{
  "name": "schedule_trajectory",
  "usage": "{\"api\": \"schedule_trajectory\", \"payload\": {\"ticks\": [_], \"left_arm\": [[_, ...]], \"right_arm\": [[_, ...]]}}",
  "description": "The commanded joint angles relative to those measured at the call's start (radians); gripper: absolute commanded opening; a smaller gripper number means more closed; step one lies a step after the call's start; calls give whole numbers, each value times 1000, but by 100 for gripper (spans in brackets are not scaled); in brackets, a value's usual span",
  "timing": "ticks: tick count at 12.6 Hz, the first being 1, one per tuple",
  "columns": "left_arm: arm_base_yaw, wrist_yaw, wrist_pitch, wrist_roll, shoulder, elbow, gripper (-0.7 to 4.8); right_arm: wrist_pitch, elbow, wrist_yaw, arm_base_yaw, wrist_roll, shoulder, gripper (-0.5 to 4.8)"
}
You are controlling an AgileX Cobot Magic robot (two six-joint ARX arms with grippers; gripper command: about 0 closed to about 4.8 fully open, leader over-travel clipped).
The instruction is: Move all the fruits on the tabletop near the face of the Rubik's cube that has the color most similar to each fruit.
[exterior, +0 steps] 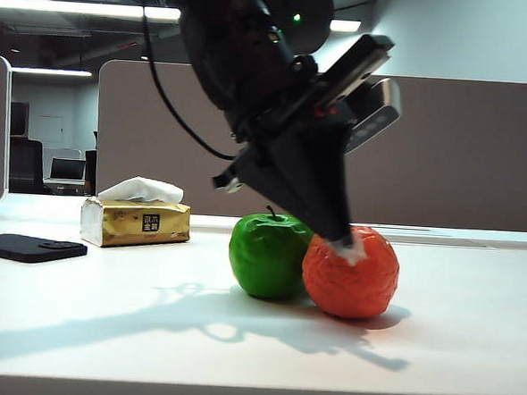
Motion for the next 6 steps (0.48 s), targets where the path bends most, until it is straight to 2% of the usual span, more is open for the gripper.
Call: {"api": "schedule_trajectory", "payload": {"ticks": [1, 2, 3, 5, 6], "left_arm": [[-11, -7, 35, -14, 2, 1, -5], [-11, -27, 38, -14, 6, 1, -5], [-11, -96, 53, -13, 27, 1, -5], [-11, -117, 142, -18, 48, 1, -5], [-10, -145, 203, -18, 48, 1, -5]], "right_arm": [[18, 2, -5, 0, 2, 2, -1], [18, 2, -5, 0, 2, 2, -1], [18, 2, -5, 0, 2, 2, -1], [25, 2, -2, 0, 1, 2, -1], [79, -35, 2, 0, 1, 2, -1]]}}
